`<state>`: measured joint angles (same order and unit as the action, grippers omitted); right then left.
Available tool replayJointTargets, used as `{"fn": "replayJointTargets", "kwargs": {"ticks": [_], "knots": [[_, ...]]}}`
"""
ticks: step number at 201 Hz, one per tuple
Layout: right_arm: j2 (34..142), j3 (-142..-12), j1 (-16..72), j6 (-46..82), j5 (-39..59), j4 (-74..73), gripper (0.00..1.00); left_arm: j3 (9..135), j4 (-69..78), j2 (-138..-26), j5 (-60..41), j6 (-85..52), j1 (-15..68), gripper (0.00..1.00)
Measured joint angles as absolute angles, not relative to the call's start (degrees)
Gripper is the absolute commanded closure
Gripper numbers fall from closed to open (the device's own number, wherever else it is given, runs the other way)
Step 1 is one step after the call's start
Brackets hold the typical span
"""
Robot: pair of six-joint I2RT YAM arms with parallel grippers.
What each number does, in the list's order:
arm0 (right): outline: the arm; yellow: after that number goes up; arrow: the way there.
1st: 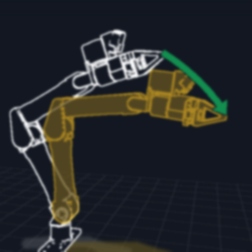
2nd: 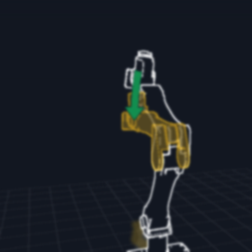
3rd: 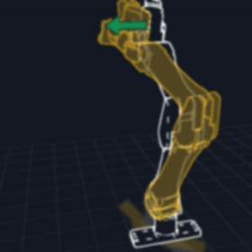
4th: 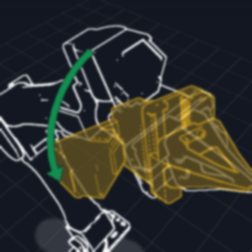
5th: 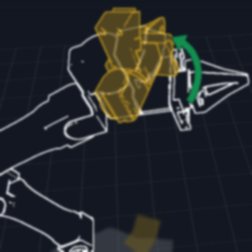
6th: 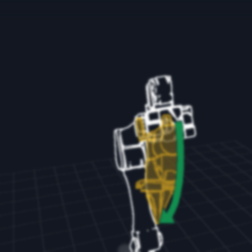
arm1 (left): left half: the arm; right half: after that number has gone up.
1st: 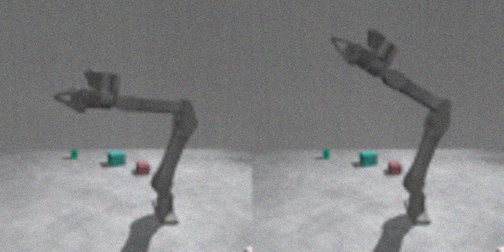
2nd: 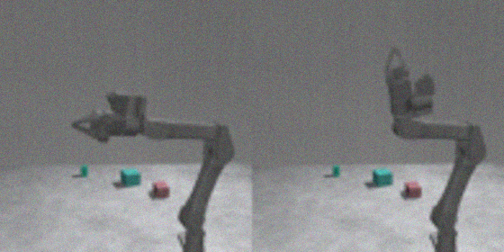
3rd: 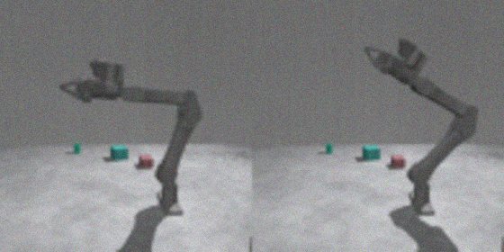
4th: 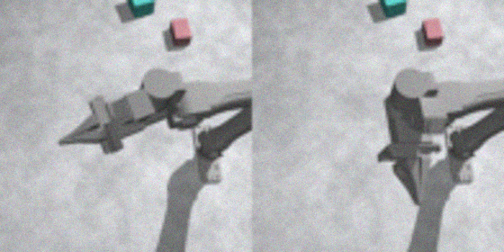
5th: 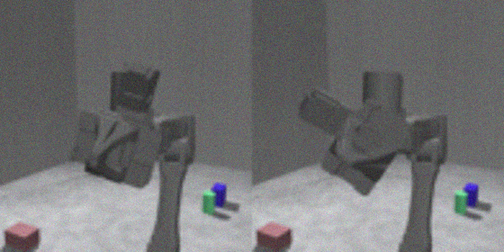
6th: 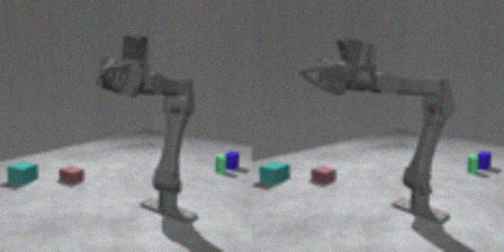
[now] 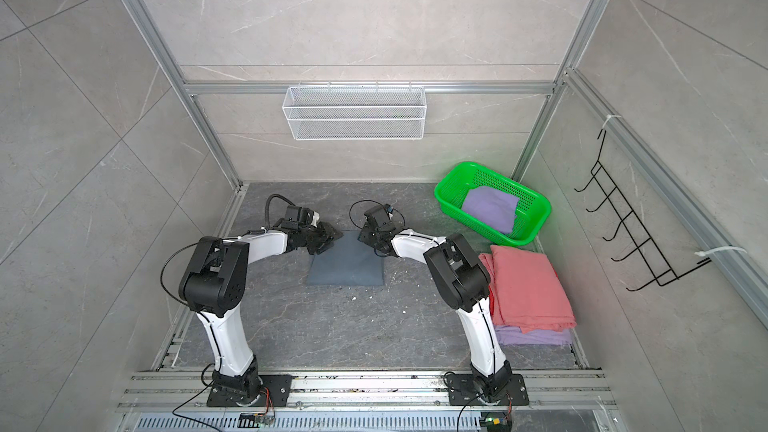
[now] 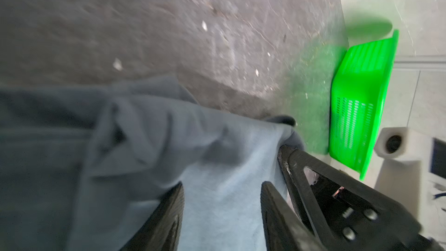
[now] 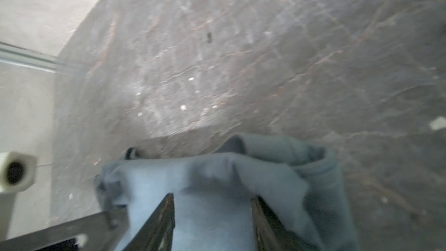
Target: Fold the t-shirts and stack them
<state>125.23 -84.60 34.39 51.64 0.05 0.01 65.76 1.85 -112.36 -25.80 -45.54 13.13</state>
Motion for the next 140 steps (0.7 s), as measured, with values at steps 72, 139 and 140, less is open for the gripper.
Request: {"fn": "replayJointTargets", "kwargs": {"ticks": [72,139,140], "knots": [[123.98,-83.72,33.17,48.42,-0.14,0.03,0.44,63.18,-0.95,-107.33,-21.67,-44.03,8.40,0.48],[99.15,-71.85,32.42,46.89,-2.17,2.70,0.28,56.40,-13.21,-81.23,-18.92,-37.63,8.05,0.29],[98.45,-71.24,32.45,46.92,-2.11,2.57,0.28,56.25,-13.32,-81.12,-18.90,-37.65,8.05,0.28]]}}
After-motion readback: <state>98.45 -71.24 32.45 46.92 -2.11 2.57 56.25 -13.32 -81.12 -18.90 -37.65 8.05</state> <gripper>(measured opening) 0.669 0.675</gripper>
